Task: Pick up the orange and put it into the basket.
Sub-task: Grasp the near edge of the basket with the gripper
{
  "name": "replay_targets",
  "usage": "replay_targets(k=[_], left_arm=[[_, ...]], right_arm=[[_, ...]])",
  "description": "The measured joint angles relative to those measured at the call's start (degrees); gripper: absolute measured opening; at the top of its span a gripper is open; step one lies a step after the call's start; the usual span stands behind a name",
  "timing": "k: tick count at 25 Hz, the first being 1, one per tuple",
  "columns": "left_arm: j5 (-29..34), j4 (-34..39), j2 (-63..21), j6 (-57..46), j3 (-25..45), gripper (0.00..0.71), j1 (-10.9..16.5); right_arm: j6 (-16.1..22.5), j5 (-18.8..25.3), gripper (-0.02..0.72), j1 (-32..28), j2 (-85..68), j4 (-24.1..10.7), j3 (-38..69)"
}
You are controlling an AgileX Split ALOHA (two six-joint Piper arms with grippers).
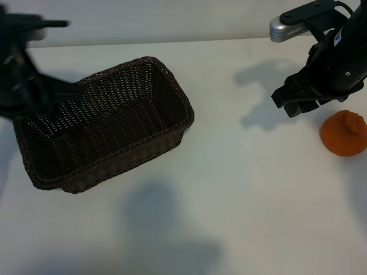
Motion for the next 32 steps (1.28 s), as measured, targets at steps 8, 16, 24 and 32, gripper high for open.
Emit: replay_targets(k=[8,16,24,32], left_arm=[[-9.1,-3.4,-6.9,-5.4,14.2,0.544,8.2],[-17.7,-8.4,-6.1,-6.0,21.2,0.543,12.2],[-19.7,-8.4,-5.7,-6.1,21.4,0.543,12.2],[-20.1,-6.0,-5.7,-8.5,21.5,0.543,12.2]], right_arm=[[0.0,0.2,0.535,0.0,0.0,-0.1,0.0],[0.0,0.2,0.535,0.0,0.0,-0.1,0.0],[0.0,0.2,0.535,0.0,0.0,-0.1,0.0],[0.0,0.2,0.535,0.0,0.0,-0.1,0.0]])
